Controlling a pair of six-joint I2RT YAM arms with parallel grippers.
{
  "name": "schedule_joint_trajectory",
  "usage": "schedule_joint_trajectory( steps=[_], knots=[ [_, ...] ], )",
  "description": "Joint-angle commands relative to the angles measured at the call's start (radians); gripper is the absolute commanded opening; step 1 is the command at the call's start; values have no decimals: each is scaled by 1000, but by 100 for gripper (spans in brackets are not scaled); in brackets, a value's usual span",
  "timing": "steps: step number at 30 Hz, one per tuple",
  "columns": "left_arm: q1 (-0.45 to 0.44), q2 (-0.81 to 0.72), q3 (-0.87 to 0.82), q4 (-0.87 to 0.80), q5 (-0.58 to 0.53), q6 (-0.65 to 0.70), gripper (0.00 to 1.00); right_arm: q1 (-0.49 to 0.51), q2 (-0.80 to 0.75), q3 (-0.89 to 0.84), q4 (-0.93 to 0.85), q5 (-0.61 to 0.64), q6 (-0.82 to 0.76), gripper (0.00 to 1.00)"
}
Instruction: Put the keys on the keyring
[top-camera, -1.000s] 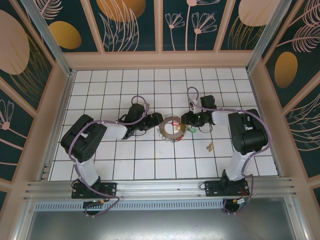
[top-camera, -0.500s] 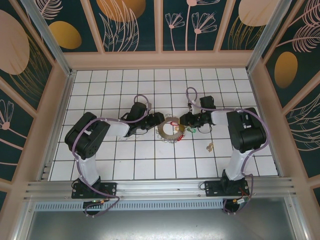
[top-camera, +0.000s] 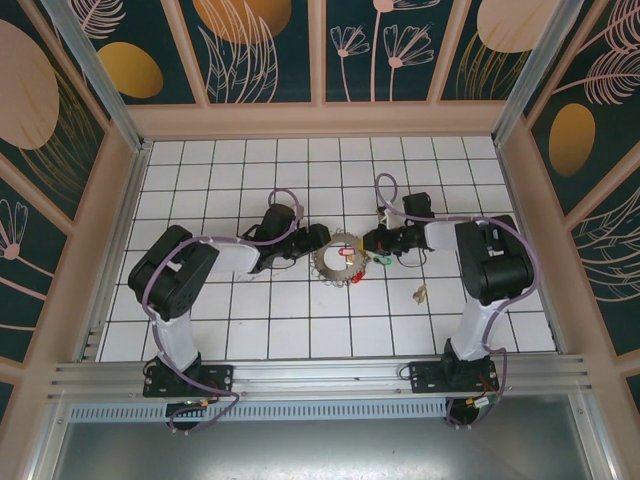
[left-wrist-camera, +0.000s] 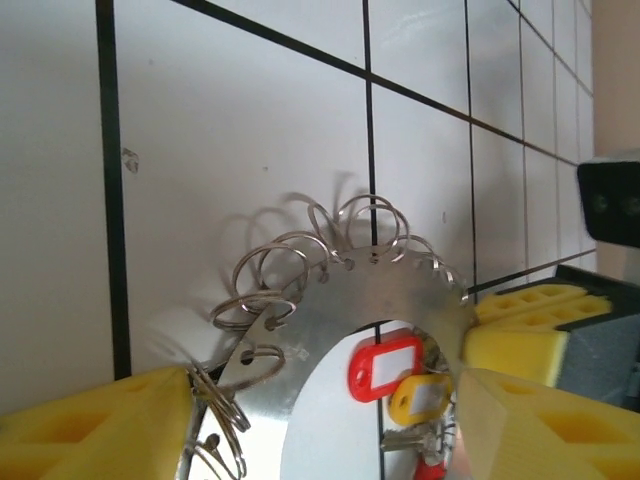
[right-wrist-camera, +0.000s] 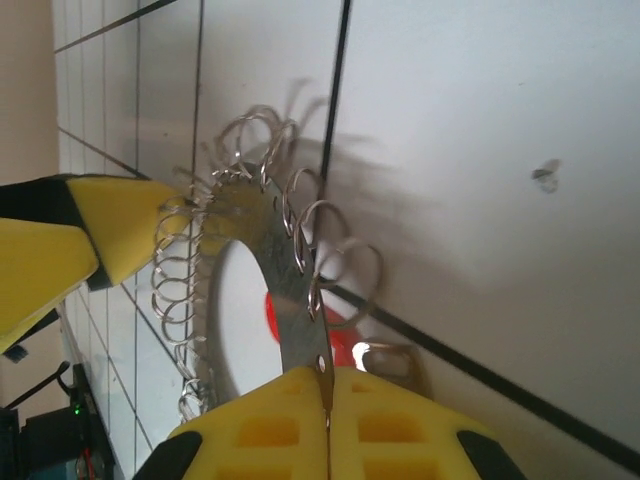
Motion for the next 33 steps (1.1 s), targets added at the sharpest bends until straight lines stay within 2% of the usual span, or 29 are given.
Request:
schedule_joint_trajectory(
  steps=[1,6,12,17,21,27,33],
  knots=[
    [2,-71,2,-96,-126,49,78,-14,-83,-34,51,-24,33,0],
    [9,-134,-17,-100,-174,50,84,-54,-184,-100,164,-71,130,0],
    [23,-161,-24,36,-16,3,83,-104,-284,-157,304,-112,256,0],
    [23,-147,-22,139,62,-51,82,-120,-343,-174,375,-125,334,0],
    [22,-114,-29,223,108,-105,80,-121,-381,-178,394,-116,366,0],
    [22,-87,-4,240,154,-125,76,-121,-415,-179,425,-125,404,0],
    [23,-78,3,324,210,-164,65,-120,-439,-185,462,-137,441,0]
  ],
)
